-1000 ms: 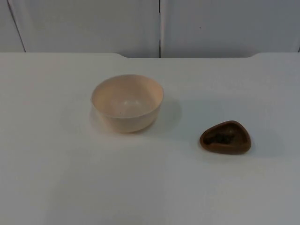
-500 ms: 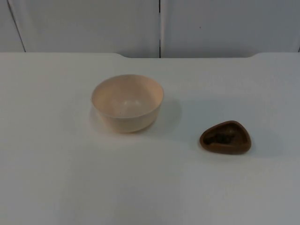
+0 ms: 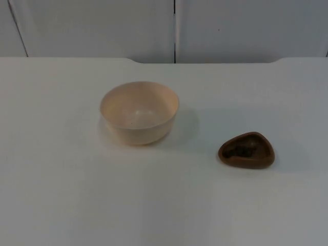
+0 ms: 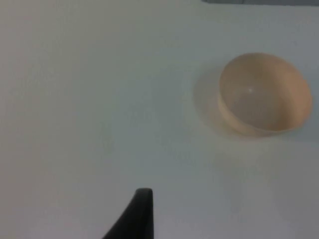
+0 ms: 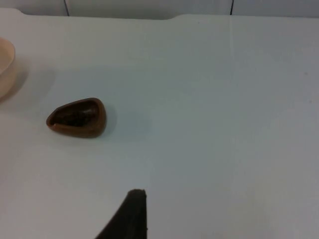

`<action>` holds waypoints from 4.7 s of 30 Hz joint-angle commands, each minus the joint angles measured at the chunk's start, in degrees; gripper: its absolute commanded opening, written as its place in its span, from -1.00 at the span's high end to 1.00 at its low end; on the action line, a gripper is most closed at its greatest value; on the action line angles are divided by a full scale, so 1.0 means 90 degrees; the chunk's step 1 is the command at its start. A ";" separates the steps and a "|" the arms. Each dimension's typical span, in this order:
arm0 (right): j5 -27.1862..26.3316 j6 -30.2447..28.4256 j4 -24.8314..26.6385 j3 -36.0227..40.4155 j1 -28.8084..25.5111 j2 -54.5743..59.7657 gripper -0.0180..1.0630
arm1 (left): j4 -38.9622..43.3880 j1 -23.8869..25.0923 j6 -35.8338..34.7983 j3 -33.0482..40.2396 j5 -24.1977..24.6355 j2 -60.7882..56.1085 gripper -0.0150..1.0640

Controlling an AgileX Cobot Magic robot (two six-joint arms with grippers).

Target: Pick up the bowl with the left hand and pour the coffee beans from the cup into the bowl with the right hand.

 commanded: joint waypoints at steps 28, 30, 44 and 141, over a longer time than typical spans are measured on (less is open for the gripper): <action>-0.0031 -0.0002 0.0007 0.0001 -0.0032 -0.0018 -0.98 | -0.1998 -0.0042 0.1574 -0.0286 0.0021 0.2026 -0.82; -0.0031 -0.0002 0.0007 0.0001 -0.0032 -0.0018 -0.98 | -0.2185 -0.0042 0.1764 -0.0286 0.0109 0.2249 -0.82; -0.0031 -0.0002 0.0007 0.0001 -0.0032 -0.0018 -0.98 | -0.2720 -0.0042 0.2306 -0.0286 -0.0024 0.2858 -0.82; -0.0031 0.0012 -0.0007 0.0001 -0.0032 -0.0018 -0.98 | -0.2059 -0.0638 0.0664 -0.4604 -0.0740 0.9443 -0.29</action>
